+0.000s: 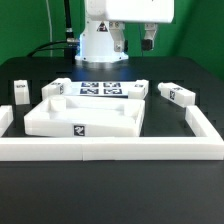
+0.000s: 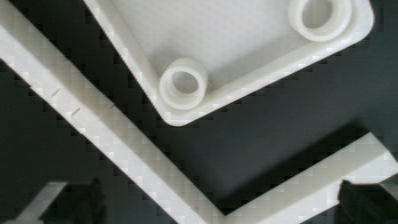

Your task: Assemble desk

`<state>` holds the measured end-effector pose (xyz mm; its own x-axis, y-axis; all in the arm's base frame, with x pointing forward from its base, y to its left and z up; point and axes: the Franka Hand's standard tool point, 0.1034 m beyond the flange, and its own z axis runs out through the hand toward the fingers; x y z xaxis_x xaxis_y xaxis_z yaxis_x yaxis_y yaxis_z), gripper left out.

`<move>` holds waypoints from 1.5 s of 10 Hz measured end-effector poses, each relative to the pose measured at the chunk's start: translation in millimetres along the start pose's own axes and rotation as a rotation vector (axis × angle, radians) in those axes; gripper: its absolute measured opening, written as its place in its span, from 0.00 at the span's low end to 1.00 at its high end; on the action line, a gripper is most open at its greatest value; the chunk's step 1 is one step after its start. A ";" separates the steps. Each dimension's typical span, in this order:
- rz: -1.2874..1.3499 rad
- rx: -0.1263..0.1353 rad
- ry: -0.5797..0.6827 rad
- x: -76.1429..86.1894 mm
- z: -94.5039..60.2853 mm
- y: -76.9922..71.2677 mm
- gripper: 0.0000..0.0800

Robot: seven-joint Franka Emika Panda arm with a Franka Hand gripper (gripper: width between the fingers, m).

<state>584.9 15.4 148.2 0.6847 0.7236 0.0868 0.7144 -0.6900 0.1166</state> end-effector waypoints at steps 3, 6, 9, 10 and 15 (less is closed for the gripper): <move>0.000 0.000 0.000 -0.1 0.0 -0.1 0.81; -0.011 0.001 -0.001 -0.3 0.8 -0.4 0.81; -0.122 -0.004 -0.007 -4.9 -5.9 4.7 0.81; -0.232 -0.013 -0.003 -13.8 -9.3 2.3 0.81; -0.337 -0.013 -0.005 -34.2 -4.4 -3.0 0.81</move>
Offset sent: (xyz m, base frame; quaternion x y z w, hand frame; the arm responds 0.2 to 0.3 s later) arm 0.0000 0.0000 0.0000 0.0000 0.0000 0.0000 1.0000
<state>558.8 -7.2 149.3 0.4108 0.9110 0.0363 0.8989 -0.4114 0.1507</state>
